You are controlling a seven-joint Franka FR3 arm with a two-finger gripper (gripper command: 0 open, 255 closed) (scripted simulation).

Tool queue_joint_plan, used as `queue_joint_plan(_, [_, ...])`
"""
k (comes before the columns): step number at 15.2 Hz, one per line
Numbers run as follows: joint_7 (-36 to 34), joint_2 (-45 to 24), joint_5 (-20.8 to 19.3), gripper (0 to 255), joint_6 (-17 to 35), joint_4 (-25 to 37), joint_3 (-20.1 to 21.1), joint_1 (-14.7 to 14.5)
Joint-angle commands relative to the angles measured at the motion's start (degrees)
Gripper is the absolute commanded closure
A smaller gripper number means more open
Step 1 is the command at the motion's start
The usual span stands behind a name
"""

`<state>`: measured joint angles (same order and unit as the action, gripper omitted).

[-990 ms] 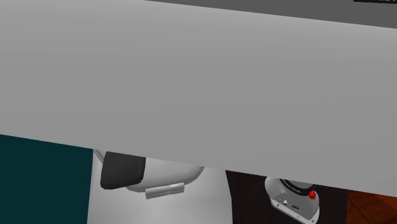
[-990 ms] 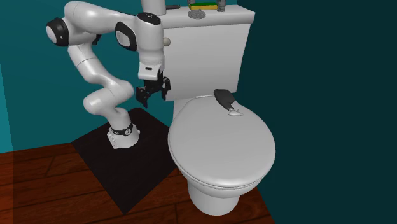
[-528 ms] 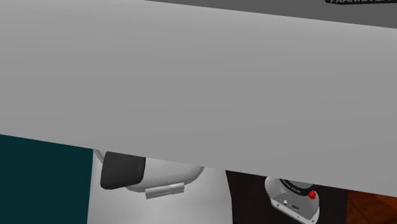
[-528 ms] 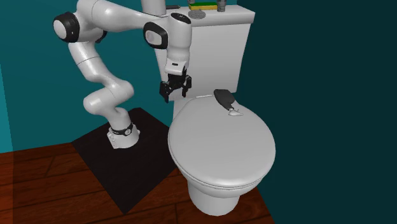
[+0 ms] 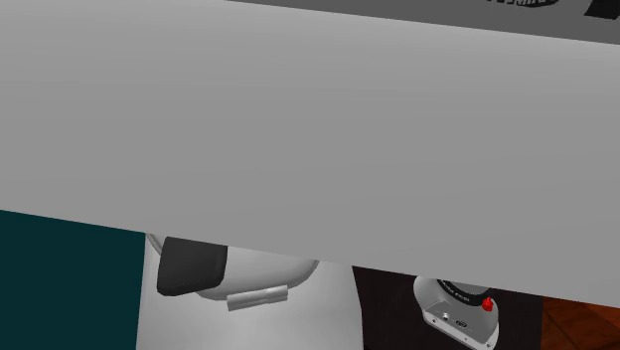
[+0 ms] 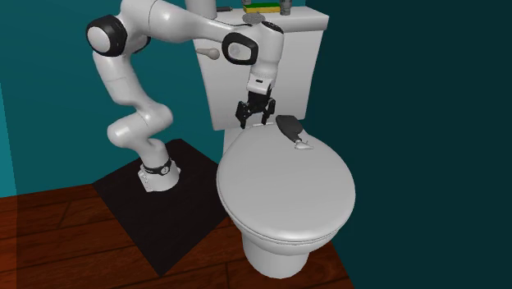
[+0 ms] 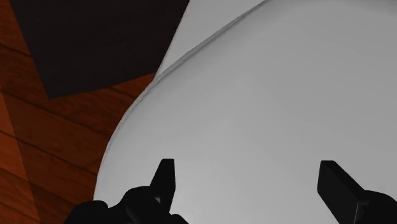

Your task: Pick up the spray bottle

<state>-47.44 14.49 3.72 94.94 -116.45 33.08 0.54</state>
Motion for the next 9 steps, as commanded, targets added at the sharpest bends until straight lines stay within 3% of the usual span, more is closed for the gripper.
queue_joint_plan(1, [-5.52, -5.58, -2.70, 0, 0.05, 4.38, 2.70, 0.38])
queue_joint_plan(5, [-16.83, -17.91, -10.00, 0, -1.65, 14.46, 6.74, -1.24])
queue_joint_plan(9, [-26.81, -31.15, -18.22, 0, -5.82, 27.00, 7.47, -6.64])
